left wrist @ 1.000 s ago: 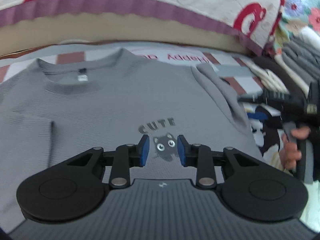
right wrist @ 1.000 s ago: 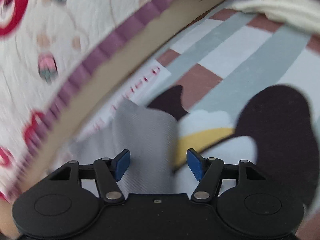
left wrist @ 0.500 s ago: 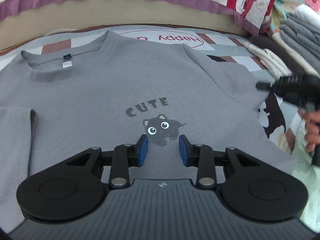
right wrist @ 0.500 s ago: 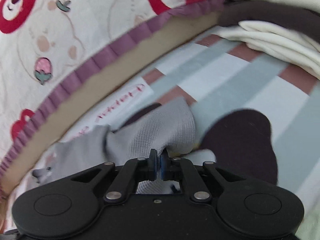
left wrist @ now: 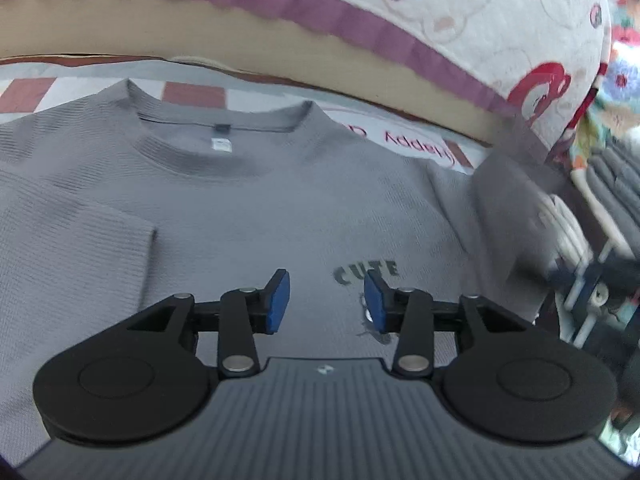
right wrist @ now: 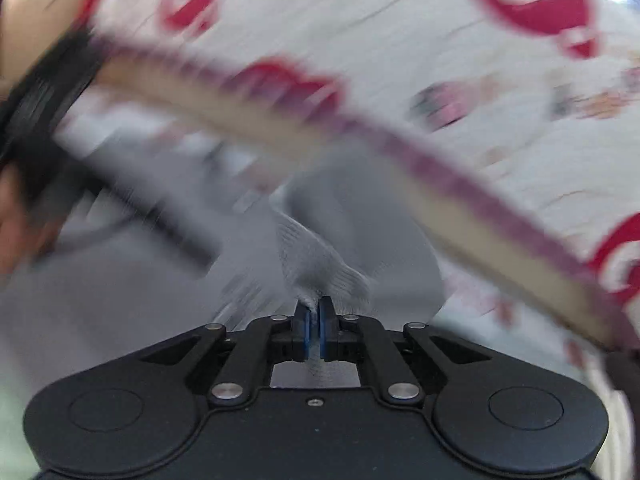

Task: Fold clothes
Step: 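Grasp the shirt side with the right gripper and fold it over the body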

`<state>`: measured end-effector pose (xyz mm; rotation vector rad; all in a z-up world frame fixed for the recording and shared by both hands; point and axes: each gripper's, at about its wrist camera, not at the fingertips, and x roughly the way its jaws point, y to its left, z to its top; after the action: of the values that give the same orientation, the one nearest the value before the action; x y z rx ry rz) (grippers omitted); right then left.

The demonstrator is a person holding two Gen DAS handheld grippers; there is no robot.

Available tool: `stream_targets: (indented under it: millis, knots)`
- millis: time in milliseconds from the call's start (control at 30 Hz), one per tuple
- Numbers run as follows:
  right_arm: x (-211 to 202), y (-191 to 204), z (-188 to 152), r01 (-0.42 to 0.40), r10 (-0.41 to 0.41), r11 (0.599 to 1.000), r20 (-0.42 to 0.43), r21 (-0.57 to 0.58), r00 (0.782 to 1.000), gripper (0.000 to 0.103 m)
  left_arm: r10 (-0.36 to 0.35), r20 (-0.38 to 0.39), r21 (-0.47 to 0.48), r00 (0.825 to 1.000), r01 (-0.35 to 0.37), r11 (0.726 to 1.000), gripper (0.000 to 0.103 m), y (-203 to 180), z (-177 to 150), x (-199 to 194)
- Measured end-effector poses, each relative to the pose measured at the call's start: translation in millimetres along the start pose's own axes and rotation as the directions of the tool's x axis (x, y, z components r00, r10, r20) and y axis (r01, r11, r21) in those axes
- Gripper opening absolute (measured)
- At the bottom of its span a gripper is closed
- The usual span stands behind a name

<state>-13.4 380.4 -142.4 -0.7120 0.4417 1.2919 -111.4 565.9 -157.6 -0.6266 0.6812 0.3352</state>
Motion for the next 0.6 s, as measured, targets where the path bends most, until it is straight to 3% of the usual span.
stream_targets:
  millis: [67, 167, 267, 333, 367, 467, 600]
  knots:
    - [3, 4, -15, -0.086, 0.086, 0.996, -0.057, -0.004, 0.995, 0.007, 0.0, -0.003, -0.011, 1.0, 0.0, 1.0, 0.043, 4, 0, 2]
    - [-3, 0, -30, -0.044, 0.044, 0.999, -0.087, -0.002, 0.995, 0.023, 0.0, -0.012, -0.02, 1.0, 0.0, 1.0, 0.045, 6, -1, 7]
    - [-16, -12, -41, -0.016, 0.018, 1.0, -0.089, 0.027, 0.996, 0.047, 0.009, 0.004, 0.015, 1.0, -0.009, 1.0, 0.048, 2, 0, 10]
    - [-22, -20, -47, 0.006, -0.002, 0.999, -0.107, 0.039, 0.994, 0.048, 0.015, 0.016, 0.038, 1.0, -0.015, 0.999, 0.05, 0, 1, 12]
    - [-22, -22, -51, 0.005, 0.0, 0.999, -0.133, 0.036, 0.991, 0.057, 0.017, 0.021, 0.05, 1.0, -0.018, 0.999, 0.051, -1, 1, 13]
    - [-9, -35, -60, -0.018, 0.023, 1.0, -0.211, 0.026, 0.977, 0.059, 0.032, 0.02, 0.1, 0.999, -0.034, 0.994, 0.059, -5, 6, 23]
    - [-4, -49, -58, 0.003, 0.017, 0.989, -0.138, 0.145, 0.99, 0.059, -0.001, 0.004, 0.162, 1.0, 0.0, 0.987, 0.068, -18, 1, 33]
